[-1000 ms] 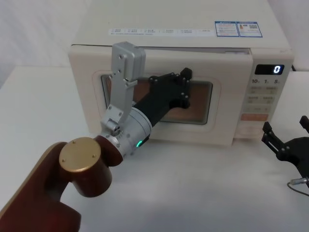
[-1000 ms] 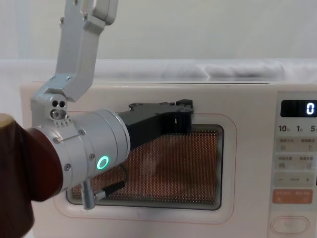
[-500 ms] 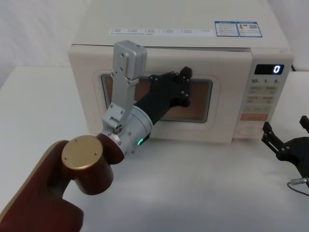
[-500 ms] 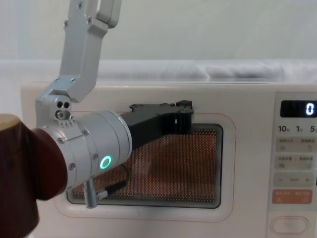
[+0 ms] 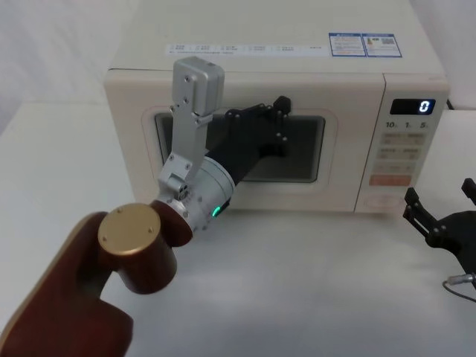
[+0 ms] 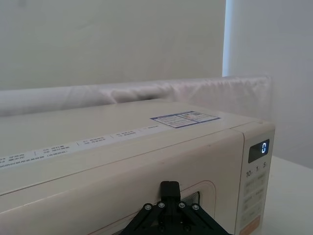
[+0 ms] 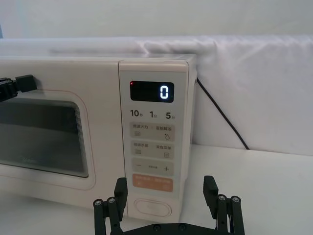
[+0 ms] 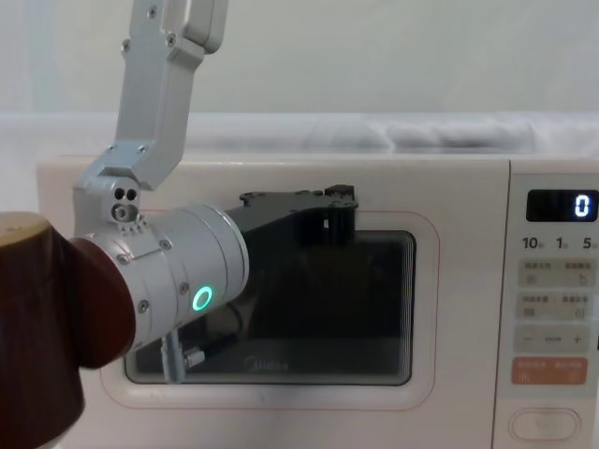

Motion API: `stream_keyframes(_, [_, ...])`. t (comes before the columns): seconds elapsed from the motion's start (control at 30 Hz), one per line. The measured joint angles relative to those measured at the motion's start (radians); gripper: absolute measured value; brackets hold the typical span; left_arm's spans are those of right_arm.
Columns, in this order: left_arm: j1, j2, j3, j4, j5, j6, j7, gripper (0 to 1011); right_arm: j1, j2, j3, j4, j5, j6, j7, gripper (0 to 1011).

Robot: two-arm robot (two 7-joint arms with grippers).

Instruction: Press the button to open the microwave door with one hand; close the microwave door with the other hand.

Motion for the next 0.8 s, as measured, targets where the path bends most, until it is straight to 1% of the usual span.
stream_keyframes(0.13, [0.003,-0.001,-0.004,0.0,0.0,0.002,-0.001,0,0.0,0.0,0.0,0.0,0.0,0.0,0.0,1002])
stream_keyframes(0.3, [0.015,0.011,-0.006,-0.024,-0.023,0.019,-0.029,0,0.0,0.0,0.0,0.0,0.0,0.0,0.0,1002])
stream_keyframes(0.4, [0.034,0.034,0.004,-0.063,-0.045,0.033,-0.059,0,0.0,0.0,0.0,0.0,0.0,0.0,0.0,1002])
stream_keyframes(0.43, [0.034,0.034,0.004,-0.063,-0.045,0.033,-0.059,0,0.0,0.0,0.0,0.0,0.0,0.0,0.0,1002])
stream_keyframes(0.57, [0.064,0.066,0.017,-0.111,-0.066,0.045,-0.082,0,0.0,0.0,0.0,0.0,0.0,0.0,0.0,1002])
stream_keyframes(0.67, [0.083,0.081,0.024,-0.135,-0.071,0.048,-0.085,0,0.0,0.0,0.0,0.0,0.0,0.0,0.0,1002])
stream_keyframes(0.8, [0.128,0.112,0.028,-0.183,-0.067,0.041,-0.075,0,0.0,0.0,0.0,0.0,0.0,0.0,0.0,1002])
